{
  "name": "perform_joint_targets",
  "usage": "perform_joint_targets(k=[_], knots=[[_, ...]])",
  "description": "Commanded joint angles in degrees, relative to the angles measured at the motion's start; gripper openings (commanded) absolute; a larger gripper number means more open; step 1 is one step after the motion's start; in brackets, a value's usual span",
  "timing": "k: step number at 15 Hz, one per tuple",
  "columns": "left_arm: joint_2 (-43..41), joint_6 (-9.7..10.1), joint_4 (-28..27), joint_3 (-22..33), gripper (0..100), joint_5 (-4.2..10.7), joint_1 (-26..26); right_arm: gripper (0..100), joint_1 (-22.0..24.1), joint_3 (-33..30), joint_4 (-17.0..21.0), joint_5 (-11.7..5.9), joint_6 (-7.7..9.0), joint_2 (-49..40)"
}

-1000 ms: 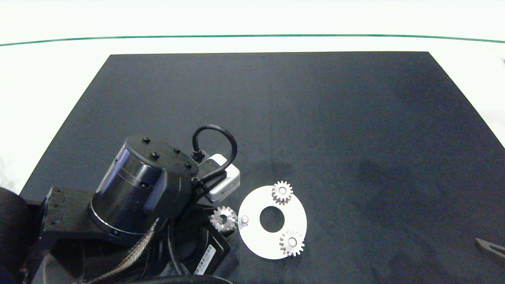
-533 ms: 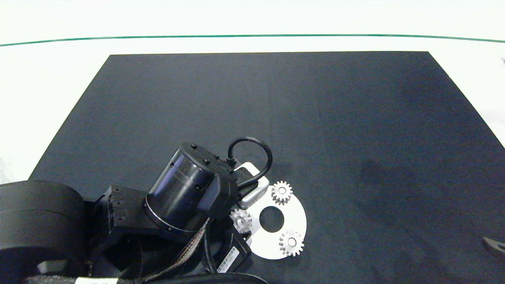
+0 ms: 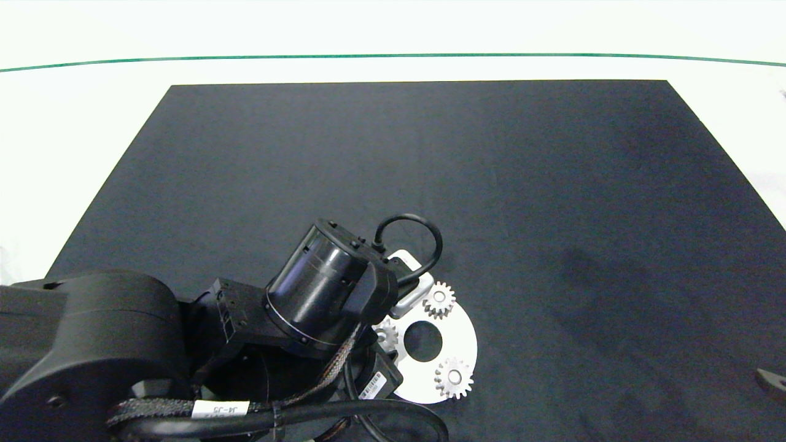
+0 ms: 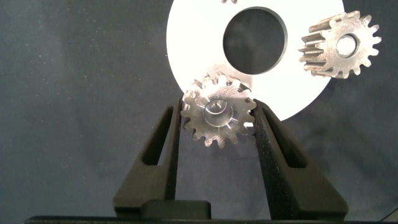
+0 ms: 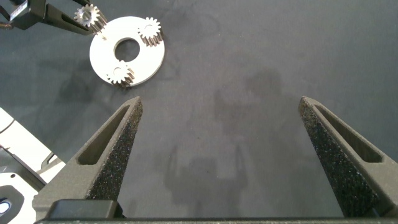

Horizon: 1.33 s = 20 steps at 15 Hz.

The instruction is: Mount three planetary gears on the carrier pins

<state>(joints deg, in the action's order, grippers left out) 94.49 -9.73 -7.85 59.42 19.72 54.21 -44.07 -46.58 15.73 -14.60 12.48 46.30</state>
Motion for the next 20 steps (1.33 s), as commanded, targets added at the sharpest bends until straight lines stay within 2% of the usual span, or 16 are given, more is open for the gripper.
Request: perform_joint_targets(k=[1, 4, 5, 12, 20], knots=[[0.43, -0.20, -0.06, -0.09, 19, 0.23, -0.25, 100, 0.04, 0.00, 0.09, -0.07, 0.09, 0.11], [1.40, 0.24, 0.29, -0.09, 19, 3.13, -0.07, 100, -0.05, 0.00, 0.09, -0.07, 0.09, 0.19], [1.49, 0.24, 0.91, -0.35, 19, 3.57, -0.07, 100, -0.05, 0.00, 0.09, -0.07, 0.09, 0.02], [0.52, 0.76, 1.43, -2.38, 19, 3.57, 0.10, 100, -0.05, 0.00, 0.09, -0.07, 0.09, 0.19], [0.43, 0.59, 2.84, -2.29, 19, 3.57, 0.63, 100, -0.05, 0.09, 0.18, -0.07, 0.09, 0.19]])
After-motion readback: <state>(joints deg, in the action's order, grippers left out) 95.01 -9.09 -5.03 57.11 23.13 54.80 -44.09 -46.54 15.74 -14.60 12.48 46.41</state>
